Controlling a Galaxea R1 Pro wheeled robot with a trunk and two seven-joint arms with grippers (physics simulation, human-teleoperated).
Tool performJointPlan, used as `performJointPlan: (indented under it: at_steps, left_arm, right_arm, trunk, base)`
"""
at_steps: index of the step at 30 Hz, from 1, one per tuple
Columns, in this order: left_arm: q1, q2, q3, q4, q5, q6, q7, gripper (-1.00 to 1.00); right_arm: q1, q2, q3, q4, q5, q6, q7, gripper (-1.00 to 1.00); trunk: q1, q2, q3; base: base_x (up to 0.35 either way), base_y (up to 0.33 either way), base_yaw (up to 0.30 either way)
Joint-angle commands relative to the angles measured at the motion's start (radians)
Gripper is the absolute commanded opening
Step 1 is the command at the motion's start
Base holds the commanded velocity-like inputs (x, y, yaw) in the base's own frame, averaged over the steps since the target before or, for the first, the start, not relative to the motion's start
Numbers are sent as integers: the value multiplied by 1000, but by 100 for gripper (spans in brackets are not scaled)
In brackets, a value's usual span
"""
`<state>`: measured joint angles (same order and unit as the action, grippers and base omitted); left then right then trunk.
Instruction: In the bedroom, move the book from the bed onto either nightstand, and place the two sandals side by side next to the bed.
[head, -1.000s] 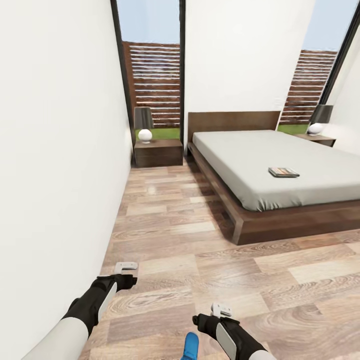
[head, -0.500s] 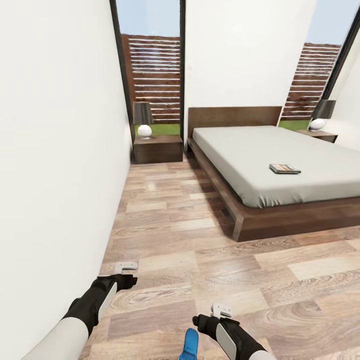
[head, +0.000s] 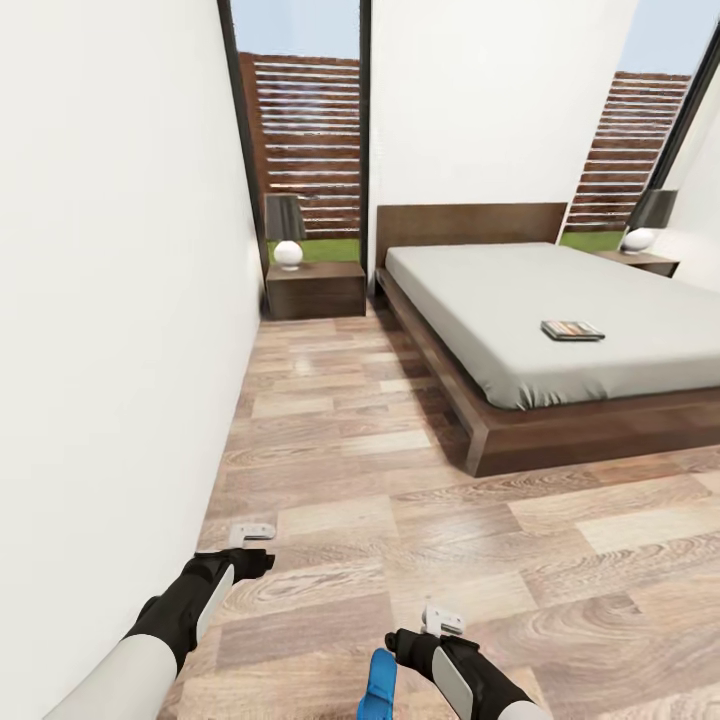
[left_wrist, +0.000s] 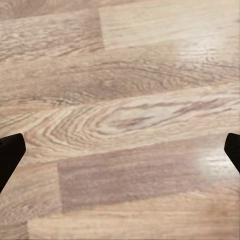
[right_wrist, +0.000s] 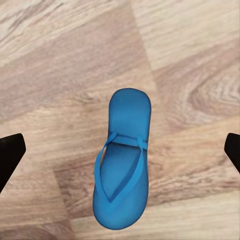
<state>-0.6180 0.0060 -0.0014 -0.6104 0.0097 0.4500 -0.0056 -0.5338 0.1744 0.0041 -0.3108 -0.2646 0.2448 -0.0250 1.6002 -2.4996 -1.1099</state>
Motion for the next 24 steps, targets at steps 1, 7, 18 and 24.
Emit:
performJointPlan:
  at_steps: [1,7,18,24]
  left_arm:
    - [0,0,0,-2,1,5,-1,100]
    - [0,0,0,-2,1,6,-1,100]
    - [0,0,0,-2,1,5,-1,100]
    - [0,0,0,-2,1,6,-1,100]
  right_arm:
    - [0,0,1,-2,-5,5,-3,100]
    - [0,0,1,-2,-5,5,-3,100]
    - [0,0,1,-2,-4,5,-4,100]
    - [0,0,1,-5,-3,5,-4,100]
  trunk:
    - [0,0,-3]
    - [0,0,-12]
    - [0,0,-30]
    - [0,0,-40]
  base:
    - [0,0,0]
    - [0,0,0]
    - [0,0,0]
    - [0,0,0]
